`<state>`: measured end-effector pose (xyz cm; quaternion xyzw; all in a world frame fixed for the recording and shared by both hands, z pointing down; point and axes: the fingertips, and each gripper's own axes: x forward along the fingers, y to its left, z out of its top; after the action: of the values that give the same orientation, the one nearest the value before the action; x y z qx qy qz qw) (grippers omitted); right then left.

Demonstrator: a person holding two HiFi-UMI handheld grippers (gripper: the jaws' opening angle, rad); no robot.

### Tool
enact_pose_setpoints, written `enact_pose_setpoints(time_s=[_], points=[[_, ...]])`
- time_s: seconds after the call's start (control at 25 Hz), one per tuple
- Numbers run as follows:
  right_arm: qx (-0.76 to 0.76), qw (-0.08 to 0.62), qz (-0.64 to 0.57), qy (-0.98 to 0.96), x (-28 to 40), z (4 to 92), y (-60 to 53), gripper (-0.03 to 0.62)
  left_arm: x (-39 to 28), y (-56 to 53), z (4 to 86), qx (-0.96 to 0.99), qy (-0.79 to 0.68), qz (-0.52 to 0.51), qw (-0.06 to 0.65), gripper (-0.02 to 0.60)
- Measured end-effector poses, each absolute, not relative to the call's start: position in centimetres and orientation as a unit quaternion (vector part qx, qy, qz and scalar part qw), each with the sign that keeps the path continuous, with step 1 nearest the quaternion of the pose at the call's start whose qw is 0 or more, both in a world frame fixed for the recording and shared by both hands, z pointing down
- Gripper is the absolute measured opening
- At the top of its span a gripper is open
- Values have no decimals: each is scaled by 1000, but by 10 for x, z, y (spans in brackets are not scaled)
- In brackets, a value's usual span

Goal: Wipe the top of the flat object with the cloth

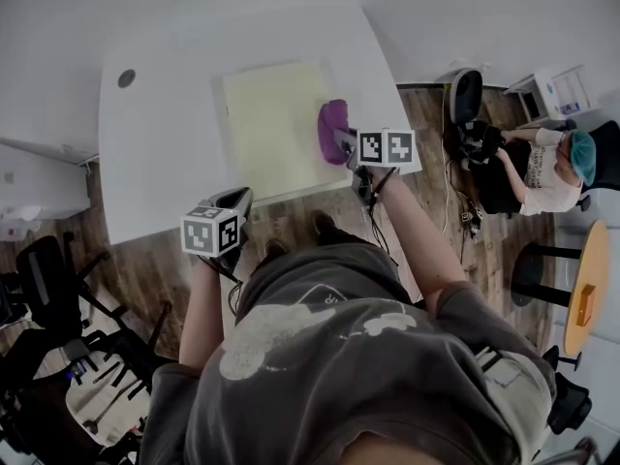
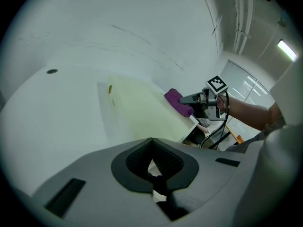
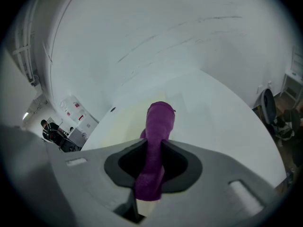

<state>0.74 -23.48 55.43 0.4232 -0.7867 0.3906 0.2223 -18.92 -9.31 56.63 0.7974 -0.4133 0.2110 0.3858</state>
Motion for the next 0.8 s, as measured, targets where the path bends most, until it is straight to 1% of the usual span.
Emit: enact_pose_setpoints(time_s=[0.16,0.32,0.48,0.8], points=[[432,229,386,-782,9,553,-233,75,-189,-92,566,800,-411,211,383,0],[427,232,371,-792,-9,540,-229,75,-191,-93,565,800,-417,201,381,0],[390,215,369,-816,-51,522,-209,75,-193,-93,562,800,-419,178,391,0],[295,208,378,-853,-145,510,-155,75,-215,-101,546,809,-437,165,357,0]])
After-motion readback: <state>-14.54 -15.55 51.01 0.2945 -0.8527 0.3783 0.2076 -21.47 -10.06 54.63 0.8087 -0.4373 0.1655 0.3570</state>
